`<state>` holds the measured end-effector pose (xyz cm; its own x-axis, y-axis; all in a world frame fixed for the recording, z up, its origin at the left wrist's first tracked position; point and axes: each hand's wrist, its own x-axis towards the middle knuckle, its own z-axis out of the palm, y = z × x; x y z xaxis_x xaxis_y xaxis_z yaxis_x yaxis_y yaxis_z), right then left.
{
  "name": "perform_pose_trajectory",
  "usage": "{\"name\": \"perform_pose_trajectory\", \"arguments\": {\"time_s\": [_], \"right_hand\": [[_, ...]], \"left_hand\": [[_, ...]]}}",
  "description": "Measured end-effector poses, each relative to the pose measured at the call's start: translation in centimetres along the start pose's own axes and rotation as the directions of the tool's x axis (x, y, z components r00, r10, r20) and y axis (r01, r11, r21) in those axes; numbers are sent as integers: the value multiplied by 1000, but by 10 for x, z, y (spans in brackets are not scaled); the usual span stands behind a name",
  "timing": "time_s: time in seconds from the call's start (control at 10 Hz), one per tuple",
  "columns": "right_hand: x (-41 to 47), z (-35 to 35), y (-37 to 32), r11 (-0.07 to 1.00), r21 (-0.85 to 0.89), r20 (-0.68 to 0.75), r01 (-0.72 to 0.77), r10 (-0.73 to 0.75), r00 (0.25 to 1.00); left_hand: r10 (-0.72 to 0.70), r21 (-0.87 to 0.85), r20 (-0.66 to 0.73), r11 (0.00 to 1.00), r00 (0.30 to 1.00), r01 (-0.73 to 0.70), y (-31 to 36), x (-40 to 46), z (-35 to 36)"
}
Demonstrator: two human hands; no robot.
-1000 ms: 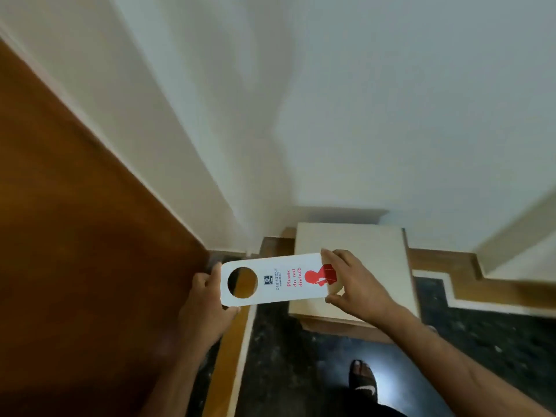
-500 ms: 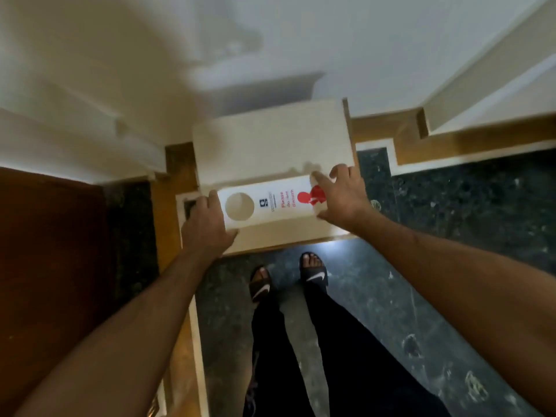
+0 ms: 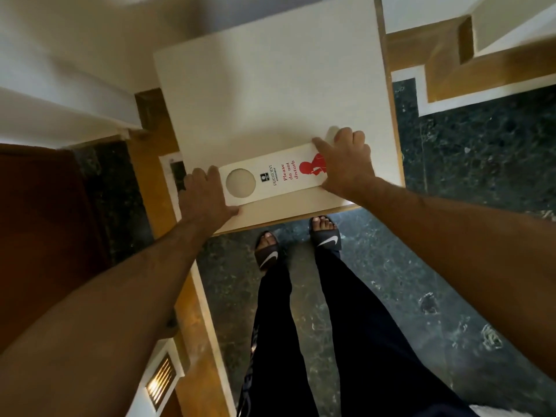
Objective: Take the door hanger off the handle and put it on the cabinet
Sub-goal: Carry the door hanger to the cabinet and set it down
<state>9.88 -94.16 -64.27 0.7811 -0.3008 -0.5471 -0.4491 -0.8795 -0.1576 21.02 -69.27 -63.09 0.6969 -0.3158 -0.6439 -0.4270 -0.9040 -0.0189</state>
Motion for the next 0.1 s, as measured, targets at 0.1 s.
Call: {"name": "perform_pose_trajectory", "arguments": {"time_s": [0.1], "right_hand": [[-10, -13, -2, 998, 45, -15, -48, 49, 999]], "left_hand": [[-26, 72, 28, 997, 999, 24, 2, -8, -17]]}}
